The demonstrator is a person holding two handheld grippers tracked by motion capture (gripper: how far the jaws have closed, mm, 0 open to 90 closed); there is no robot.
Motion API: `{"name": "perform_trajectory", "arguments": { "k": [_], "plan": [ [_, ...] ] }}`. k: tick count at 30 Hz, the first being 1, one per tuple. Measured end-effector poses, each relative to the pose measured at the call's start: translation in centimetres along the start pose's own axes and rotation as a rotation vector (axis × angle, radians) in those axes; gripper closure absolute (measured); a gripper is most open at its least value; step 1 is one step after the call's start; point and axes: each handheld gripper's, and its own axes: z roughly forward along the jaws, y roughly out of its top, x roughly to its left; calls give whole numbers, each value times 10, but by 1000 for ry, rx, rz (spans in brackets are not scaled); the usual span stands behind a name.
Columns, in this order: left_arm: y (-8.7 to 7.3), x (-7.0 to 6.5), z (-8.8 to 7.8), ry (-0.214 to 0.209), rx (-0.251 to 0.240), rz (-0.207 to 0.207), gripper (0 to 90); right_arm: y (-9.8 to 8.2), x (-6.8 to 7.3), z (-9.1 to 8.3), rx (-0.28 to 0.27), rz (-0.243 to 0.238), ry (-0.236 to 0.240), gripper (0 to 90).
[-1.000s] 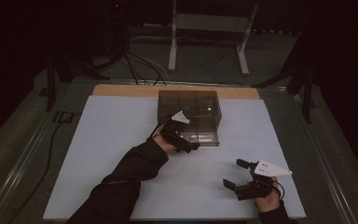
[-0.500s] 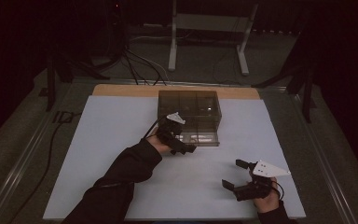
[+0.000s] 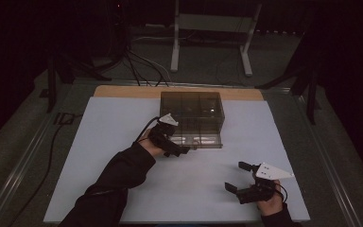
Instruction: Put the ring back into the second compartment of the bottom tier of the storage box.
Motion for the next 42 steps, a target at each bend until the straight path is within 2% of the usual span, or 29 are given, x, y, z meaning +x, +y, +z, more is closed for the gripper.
{"name": "perform_trajectory", "arguments": {
  "k": [6,8,14,32,42],
  "plan": [
    [-11,2,-11,14,0,-9,5,0,0,0,-2,1,-7,0],
    [-15,4,-14,34,3,-10,5,0,1,1,-1,1,-6,0],
    [-24,9,-23,41,4,-24,5,0,1,1,-1,2,-8,0],
    [-64,19,-56,73,-29,-83,6,0,1,4,6,4,-6,0],
    [-90,20,-66,95,-47,-108,5,0,2,5,7,5,-5,0]
  ]
}}
